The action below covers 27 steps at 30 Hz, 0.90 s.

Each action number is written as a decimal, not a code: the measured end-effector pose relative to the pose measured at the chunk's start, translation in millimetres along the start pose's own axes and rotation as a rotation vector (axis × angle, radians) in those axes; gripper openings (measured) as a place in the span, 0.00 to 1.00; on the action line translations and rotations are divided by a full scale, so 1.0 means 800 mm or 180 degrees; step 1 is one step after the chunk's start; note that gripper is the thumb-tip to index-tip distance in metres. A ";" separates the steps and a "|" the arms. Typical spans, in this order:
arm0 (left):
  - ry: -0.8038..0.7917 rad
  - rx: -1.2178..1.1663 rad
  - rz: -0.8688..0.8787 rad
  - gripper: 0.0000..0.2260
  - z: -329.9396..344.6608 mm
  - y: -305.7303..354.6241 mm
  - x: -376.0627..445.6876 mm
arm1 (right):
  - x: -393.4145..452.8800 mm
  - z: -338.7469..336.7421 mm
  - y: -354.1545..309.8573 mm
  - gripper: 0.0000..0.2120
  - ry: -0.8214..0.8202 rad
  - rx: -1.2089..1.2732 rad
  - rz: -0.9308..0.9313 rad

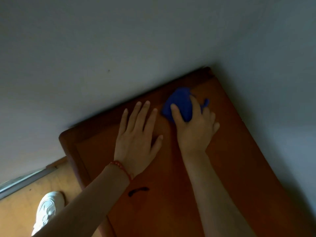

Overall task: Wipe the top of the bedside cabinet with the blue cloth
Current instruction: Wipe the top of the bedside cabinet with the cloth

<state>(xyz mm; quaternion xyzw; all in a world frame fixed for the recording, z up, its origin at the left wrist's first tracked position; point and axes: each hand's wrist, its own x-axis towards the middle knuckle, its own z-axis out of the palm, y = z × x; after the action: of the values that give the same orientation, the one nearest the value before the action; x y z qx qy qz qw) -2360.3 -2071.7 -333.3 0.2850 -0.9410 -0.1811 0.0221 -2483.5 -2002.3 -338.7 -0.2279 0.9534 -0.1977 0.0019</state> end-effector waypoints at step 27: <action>-0.0124 0.0178 0.0357 0.28 0.029 0.035 0.051 | 0.079 -0.019 0.078 0.29 0.0164 0.0018 0.0489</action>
<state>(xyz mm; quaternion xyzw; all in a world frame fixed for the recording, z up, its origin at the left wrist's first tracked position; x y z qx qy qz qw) -2412.5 -2064.2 -347.4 0.2289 -0.9604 -0.1587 0.0059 -2568.7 -1973.3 -342.7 -0.1490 0.9672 -0.2054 -0.0069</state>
